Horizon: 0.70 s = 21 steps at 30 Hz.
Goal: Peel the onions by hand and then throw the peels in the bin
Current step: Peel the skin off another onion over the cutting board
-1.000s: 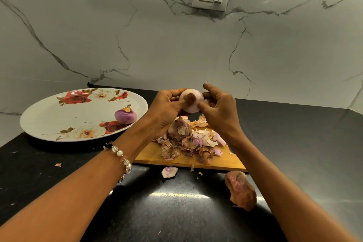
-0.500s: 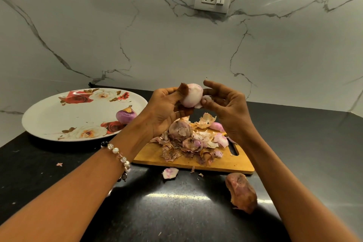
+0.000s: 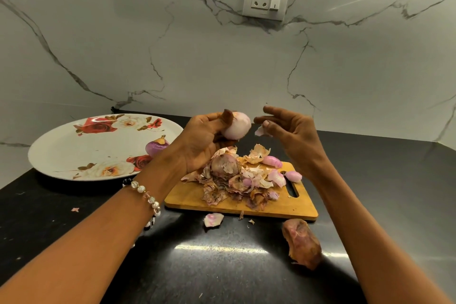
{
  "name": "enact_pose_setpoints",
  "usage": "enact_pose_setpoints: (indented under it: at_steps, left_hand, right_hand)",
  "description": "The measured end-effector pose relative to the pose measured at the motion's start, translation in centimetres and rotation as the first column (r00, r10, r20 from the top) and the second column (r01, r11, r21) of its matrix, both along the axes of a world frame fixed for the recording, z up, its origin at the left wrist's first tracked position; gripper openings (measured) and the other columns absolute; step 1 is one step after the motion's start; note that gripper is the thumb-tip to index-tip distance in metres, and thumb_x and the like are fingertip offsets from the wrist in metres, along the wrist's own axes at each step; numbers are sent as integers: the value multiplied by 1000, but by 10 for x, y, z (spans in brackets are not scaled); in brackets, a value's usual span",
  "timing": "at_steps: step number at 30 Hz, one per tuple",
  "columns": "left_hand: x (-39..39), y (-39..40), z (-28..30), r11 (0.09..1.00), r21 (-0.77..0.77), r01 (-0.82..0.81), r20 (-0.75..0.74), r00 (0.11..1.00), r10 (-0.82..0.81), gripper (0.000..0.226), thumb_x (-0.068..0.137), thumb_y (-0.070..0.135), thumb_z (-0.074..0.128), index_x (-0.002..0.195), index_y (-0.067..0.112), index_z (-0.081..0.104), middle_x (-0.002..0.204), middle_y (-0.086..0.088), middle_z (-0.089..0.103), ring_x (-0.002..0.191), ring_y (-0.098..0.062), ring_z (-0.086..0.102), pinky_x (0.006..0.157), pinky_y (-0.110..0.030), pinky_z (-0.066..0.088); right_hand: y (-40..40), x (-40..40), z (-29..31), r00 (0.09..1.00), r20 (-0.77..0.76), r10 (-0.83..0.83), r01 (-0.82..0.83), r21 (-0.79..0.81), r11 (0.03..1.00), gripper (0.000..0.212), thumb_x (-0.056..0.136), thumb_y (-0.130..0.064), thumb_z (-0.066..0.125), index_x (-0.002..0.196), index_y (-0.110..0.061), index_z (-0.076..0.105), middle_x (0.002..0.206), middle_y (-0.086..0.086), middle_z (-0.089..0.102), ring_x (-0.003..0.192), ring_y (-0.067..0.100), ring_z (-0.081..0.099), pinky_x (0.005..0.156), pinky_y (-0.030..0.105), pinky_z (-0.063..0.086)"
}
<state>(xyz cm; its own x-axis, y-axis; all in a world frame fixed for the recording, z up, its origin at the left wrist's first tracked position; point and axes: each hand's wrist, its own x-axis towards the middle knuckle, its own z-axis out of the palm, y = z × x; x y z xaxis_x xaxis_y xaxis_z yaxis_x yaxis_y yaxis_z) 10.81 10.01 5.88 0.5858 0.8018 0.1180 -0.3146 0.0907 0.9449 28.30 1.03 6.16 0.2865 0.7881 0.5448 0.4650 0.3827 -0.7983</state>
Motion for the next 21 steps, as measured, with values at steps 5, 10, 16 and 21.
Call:
enact_pose_setpoints:
  at_steps: [5,10,16,21]
  left_hand:
    - [1,-3,-4,992,126,-7,-66,998,16,43,69,27,64,110,11,66,117,-10,65,105,-28,63,85,-39,57]
    - [2,-3,-5,969,245,-25,-164,984,67,55,67,27,69,119,10,64,118,-13,65,104,-29,65,88,-45,55]
    - [3,-7,-5,949,312,-51,-189,975,115,56,67,27,72,121,10,64,113,-13,66,101,-29,65,81,-38,58]
    - [4,-12,-4,934,346,-85,-160,976,148,50,69,23,75,116,11,65,104,-9,69,91,-24,68,73,-32,60]
  right_hand:
    - [-2,-9,1,991,131,11,-13,11,1000,52,78,-22,71,125,-3,60,111,9,71,101,16,69,89,31,56]
    - [0,-13,-1,944,324,-55,33,73,997,45,81,-10,76,123,-1,62,112,7,69,98,6,67,81,17,55]
    - [1,-19,-3,886,444,-134,98,104,990,56,80,-7,77,130,2,56,116,14,68,97,11,66,83,11,52]
    - [3,-30,-5,835,497,-238,171,178,969,66,82,-8,75,139,6,44,116,17,68,95,15,62,82,-4,39]
